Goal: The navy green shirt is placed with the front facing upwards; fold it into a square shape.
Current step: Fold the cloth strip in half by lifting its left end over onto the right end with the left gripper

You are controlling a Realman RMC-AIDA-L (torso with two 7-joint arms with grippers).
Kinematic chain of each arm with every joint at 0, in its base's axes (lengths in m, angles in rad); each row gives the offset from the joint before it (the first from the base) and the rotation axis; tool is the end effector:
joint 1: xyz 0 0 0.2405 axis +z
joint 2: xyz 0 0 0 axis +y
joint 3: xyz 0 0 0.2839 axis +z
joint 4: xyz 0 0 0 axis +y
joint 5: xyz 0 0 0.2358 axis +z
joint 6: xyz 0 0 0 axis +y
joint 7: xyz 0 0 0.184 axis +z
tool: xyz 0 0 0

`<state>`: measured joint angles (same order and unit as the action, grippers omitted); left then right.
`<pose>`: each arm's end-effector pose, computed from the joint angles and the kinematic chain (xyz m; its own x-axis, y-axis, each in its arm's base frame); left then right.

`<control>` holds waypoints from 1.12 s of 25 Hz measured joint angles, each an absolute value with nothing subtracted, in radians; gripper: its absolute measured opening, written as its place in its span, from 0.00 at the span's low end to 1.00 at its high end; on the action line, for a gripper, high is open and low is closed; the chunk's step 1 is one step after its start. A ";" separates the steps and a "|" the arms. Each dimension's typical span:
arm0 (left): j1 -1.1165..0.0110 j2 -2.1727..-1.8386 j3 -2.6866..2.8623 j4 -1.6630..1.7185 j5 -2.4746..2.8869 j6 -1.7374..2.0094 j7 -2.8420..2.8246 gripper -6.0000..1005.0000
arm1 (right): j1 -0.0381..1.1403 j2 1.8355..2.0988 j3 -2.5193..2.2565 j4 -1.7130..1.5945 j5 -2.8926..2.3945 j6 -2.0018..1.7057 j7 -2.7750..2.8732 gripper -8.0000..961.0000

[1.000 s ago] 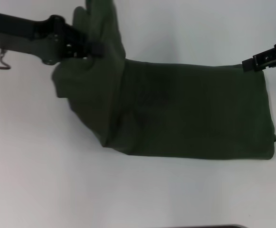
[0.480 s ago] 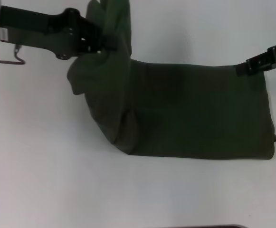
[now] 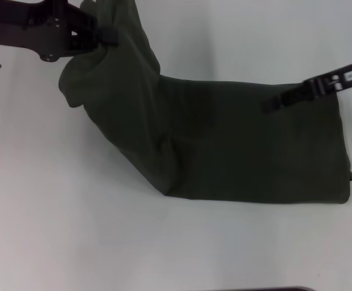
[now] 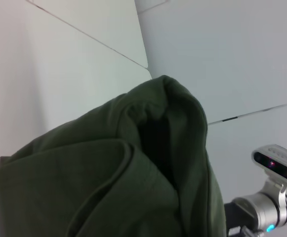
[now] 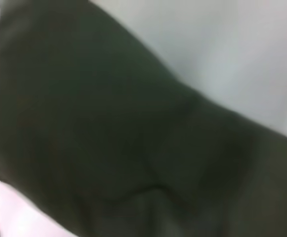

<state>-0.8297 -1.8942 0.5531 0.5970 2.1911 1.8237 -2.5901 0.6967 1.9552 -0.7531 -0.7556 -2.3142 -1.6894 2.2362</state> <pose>-0.2078 0.4262 0.0267 0.1725 0.9693 0.1750 0.9049 -0.2262 0.3605 0.2705 0.4049 -0.0031 0.5153 -0.8451 -0.1423 -0.8524 -0.5226 0.0173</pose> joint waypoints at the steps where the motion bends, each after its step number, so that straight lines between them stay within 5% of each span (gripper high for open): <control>1: -0.829 -1.894 0.553 0.598 2.191 1.823 -2.591 0.12 | 0.696 1.967 -0.753 -0.743 -2.288 -1.689 2.229 0.53; 10: -0.828 -1.878 0.551 0.600 2.190 1.810 -2.592 0.12 | 0.691 2.020 -0.752 -0.590 -2.176 -1.673 2.216 0.52; 20: -0.829 -1.870 0.537 0.601 2.189 1.810 -2.583 0.12 | 0.687 2.044 -0.763 -0.527 -2.208 -1.604 2.263 0.05; 24: -0.828 -1.870 0.539 0.601 2.189 1.804 -2.580 0.12 | 0.699 2.081 -0.764 -0.484 -2.204 -1.530 2.261 0.04; 28: -0.827 -1.870 0.540 0.601 2.189 1.803 -2.579 0.12 | 0.736 2.092 -0.771 -0.399 -2.198 -1.462 2.244 0.03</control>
